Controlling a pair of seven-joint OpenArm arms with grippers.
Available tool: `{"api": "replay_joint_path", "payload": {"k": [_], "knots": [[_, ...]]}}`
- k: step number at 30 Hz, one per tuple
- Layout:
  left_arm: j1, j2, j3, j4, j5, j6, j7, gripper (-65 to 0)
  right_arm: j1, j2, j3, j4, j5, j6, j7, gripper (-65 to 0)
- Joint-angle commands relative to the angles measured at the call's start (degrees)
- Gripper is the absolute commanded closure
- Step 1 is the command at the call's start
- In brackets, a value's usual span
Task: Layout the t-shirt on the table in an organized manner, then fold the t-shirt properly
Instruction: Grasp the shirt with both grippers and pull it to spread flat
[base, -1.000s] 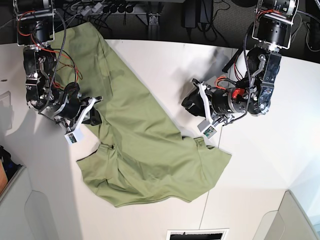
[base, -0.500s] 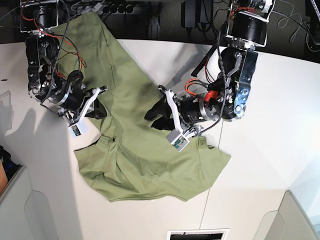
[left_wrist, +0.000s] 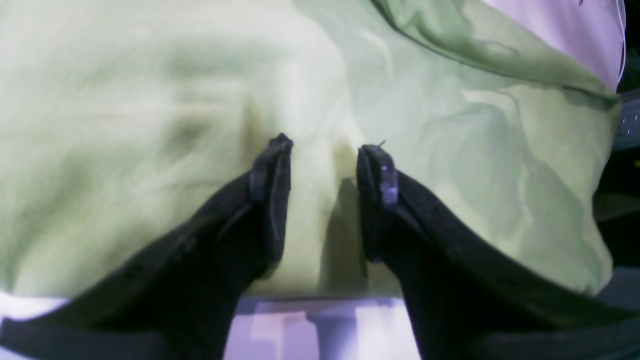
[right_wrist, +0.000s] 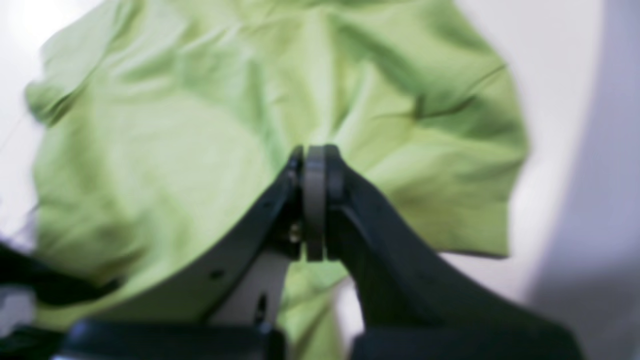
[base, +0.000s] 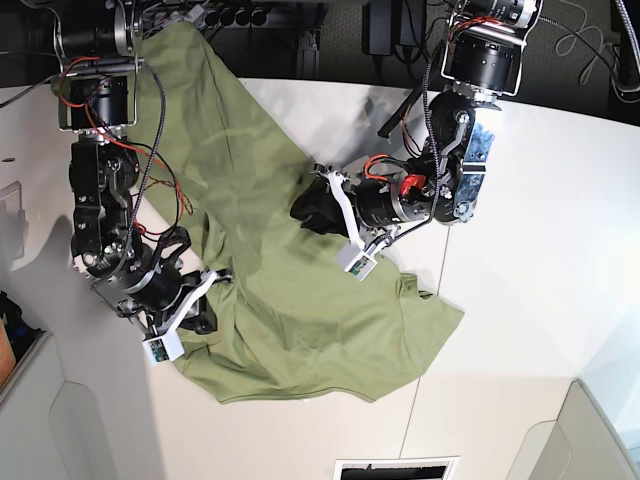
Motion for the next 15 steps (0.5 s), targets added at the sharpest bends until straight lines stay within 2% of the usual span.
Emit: {"api": "replay_joint_path", "payload": {"k": [1, 8, 15], "knots": [[-0.46, -0.04, 0.02, 0.63, 0.33, 0.15, 1.31, -23.4, 1.99, -0.09, 0.22, -1.38, -0.59, -0.17, 1.29, 0.0], [-0.37, -1.18, 0.02, 0.63, 0.37, 0.13, 2.43, -23.4, 5.01, -0.76, 0.11, -15.39, -3.1, -0.11, 2.38, 0.0], [-0.35, -4.72, 0.0, 0.63, 0.37, 0.13, 2.45, -23.4, 4.72, 3.54, 0.11, -16.87, -4.66, -0.61, 3.02, 0.0]]}}
